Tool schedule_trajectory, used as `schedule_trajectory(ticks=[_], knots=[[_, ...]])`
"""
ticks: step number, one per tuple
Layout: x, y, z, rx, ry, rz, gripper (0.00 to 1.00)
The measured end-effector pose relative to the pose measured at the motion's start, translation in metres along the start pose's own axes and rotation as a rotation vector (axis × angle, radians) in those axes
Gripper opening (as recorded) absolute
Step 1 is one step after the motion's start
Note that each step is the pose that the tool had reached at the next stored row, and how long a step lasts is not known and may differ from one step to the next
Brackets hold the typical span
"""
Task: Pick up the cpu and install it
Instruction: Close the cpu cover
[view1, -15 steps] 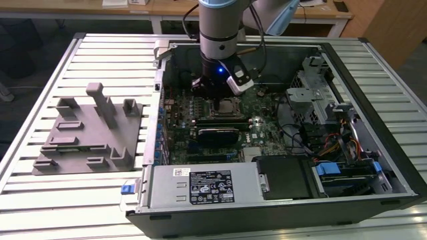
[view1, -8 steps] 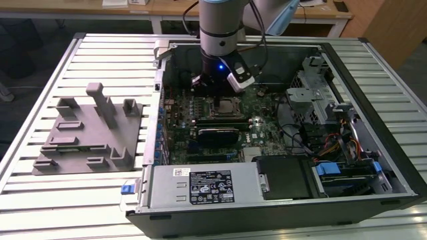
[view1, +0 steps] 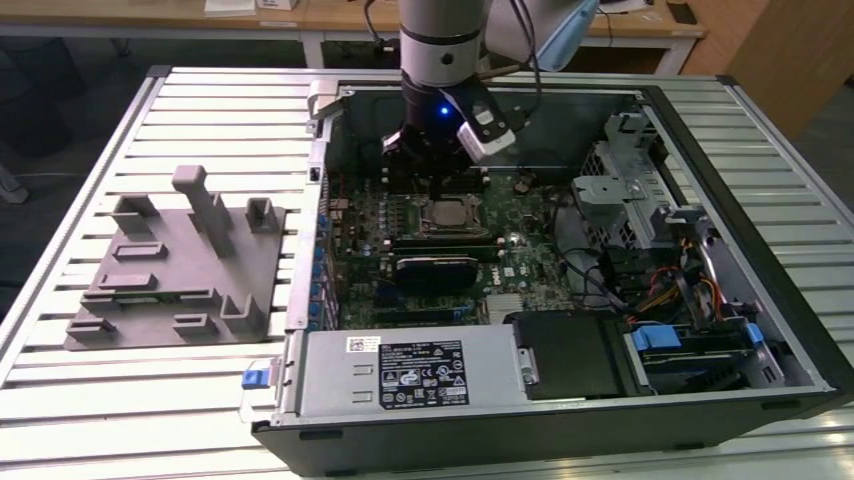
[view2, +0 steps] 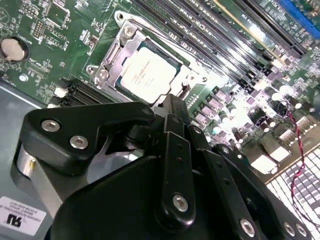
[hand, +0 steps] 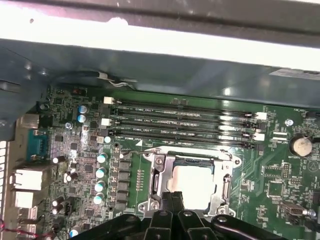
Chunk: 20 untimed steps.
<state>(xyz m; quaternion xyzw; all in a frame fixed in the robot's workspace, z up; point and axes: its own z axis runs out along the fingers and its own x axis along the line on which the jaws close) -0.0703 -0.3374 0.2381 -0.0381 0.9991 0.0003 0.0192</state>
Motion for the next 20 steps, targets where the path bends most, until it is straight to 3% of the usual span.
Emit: schedule_trajectory(ticks=[9,20], knots=[[-0.0034,-0.0003,0.0000,0.0001,0.0008,0.000,0.11],[-0.0258,-0.0020,0.0009,-0.0007,0.0141,0.001,0.11]])
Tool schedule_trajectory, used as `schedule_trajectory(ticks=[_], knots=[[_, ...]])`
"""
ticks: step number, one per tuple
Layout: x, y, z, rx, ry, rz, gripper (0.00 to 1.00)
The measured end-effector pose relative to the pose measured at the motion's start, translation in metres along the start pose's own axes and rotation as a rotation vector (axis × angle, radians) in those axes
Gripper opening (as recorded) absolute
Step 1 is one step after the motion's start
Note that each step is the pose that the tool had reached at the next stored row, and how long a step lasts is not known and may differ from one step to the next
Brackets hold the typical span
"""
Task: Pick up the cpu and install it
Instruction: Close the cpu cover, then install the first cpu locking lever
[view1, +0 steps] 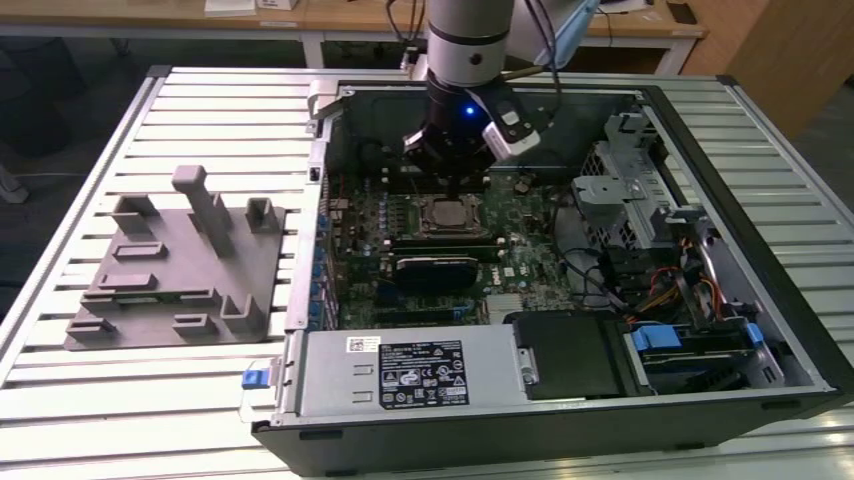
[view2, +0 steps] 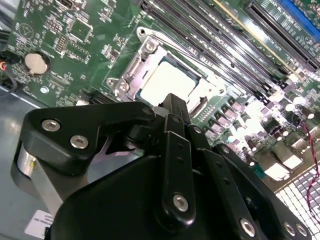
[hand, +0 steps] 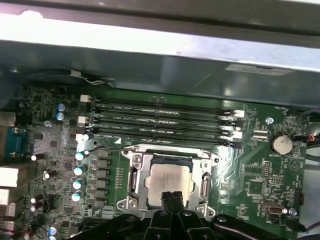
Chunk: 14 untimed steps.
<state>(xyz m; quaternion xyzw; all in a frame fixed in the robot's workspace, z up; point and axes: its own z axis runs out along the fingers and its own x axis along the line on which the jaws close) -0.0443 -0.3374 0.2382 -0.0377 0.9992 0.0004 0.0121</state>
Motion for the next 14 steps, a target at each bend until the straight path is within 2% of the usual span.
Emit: schedule_trajectory(ticks=[7,14], knots=[[-0.0003,-0.0010,0.0005,0.0015,0.0001,0.056,0.11],[-0.0003,-0.0018,0.0008,0.0020,0.0001,0.072,0.11]])
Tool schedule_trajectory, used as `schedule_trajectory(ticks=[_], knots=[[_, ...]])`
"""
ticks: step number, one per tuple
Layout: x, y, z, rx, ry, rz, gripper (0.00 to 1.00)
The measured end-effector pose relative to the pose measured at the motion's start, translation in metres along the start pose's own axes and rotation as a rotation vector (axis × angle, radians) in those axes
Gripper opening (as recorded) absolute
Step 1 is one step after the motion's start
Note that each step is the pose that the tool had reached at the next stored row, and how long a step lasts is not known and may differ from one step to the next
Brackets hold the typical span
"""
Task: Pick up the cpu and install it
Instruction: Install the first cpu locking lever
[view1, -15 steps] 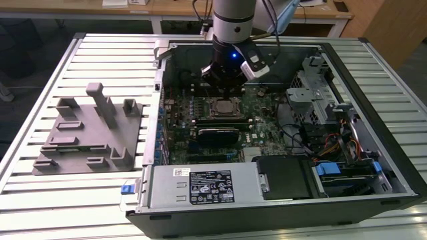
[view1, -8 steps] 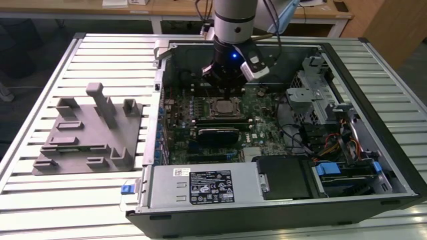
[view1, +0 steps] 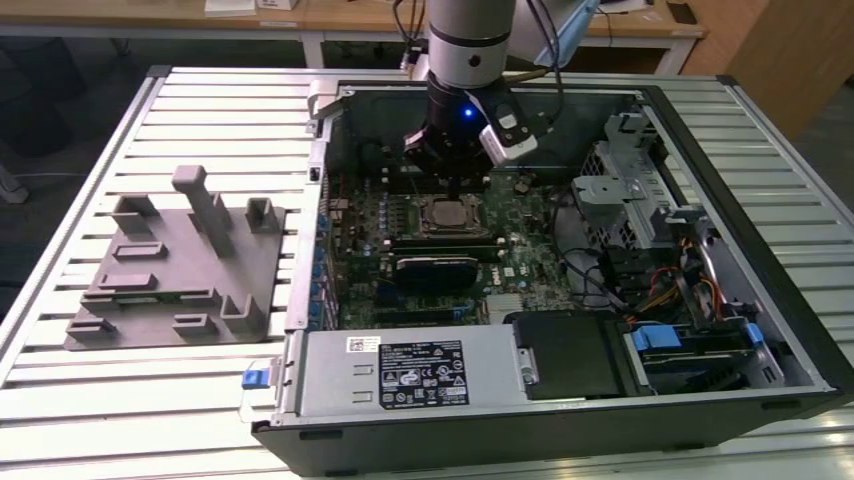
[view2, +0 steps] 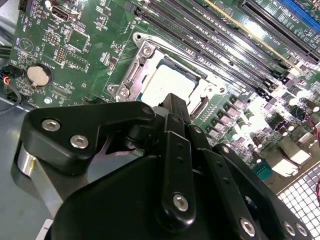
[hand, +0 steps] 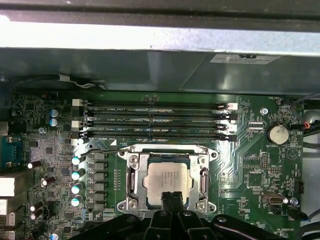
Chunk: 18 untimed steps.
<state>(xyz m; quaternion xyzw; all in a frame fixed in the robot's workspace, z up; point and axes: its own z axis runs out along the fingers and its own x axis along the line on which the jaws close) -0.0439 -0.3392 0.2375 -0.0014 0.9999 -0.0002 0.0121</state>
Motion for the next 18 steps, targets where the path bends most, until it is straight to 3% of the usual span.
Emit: schedule_trajectory(ticks=[10,14,18], knots=[[0.0008,0.0000,0.0000,-0.0001,-0.0001,0.000,0.11],[0.0065,0.0000,-0.0002,-0.0001,-0.0002,0.000,0.11],[0.0168,0.0000,-0.0004,-0.0006,-0.0006,0.000,0.11]])
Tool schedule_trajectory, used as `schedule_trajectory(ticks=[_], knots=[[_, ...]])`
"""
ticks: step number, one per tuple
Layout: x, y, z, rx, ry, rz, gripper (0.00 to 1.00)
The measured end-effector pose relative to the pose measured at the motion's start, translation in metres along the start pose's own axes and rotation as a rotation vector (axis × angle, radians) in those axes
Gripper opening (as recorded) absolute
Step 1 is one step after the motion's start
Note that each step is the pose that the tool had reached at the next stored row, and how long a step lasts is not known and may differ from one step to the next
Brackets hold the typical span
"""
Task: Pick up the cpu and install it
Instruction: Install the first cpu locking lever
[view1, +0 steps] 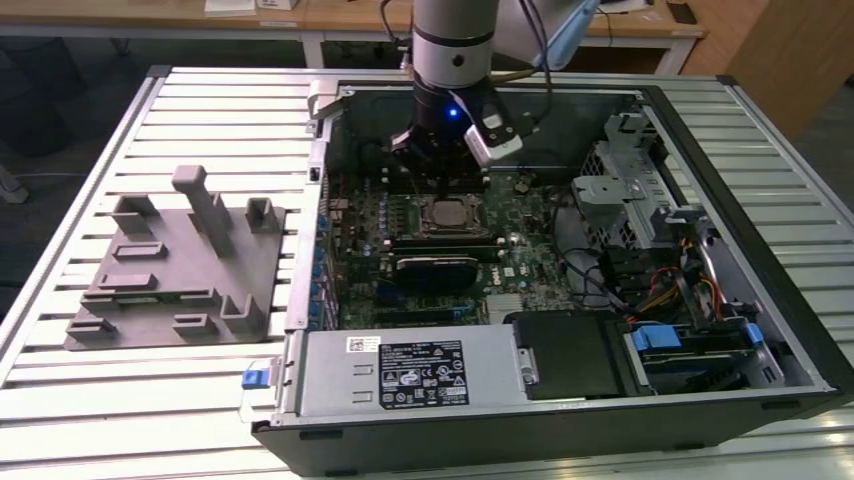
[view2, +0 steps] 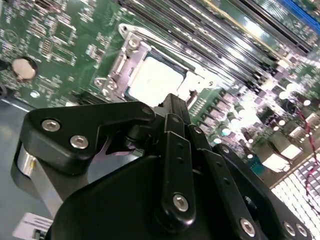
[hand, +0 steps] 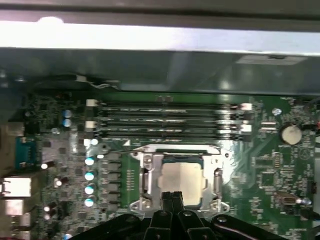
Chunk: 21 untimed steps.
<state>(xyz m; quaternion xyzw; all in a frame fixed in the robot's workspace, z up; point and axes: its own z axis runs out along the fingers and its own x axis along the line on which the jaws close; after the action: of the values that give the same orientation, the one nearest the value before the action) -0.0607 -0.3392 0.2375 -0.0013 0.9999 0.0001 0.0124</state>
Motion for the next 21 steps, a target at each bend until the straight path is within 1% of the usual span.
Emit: schedule_trajectory(ticks=[3,13,16,18,19,21], knots=[[0.0075,0.0000,-0.0002,-0.0011,-0.0003,0.000,0.11],[0.0362,0.0001,-0.0009,-0.0042,-0.0007,0.000,0.11],[0.0422,0.0001,-0.0010,-0.0058,-0.0005,0.000,0.11],[0.0454,0.0001,-0.0011,-0.0113,-0.0006,0.000,0.11],[0.0465,0.0001,-0.0011,-0.0165,-0.0006,0.000,0.11],[0.0480,0.0001,-0.0012,-0.0332,-0.0006,0.001,0.11]])
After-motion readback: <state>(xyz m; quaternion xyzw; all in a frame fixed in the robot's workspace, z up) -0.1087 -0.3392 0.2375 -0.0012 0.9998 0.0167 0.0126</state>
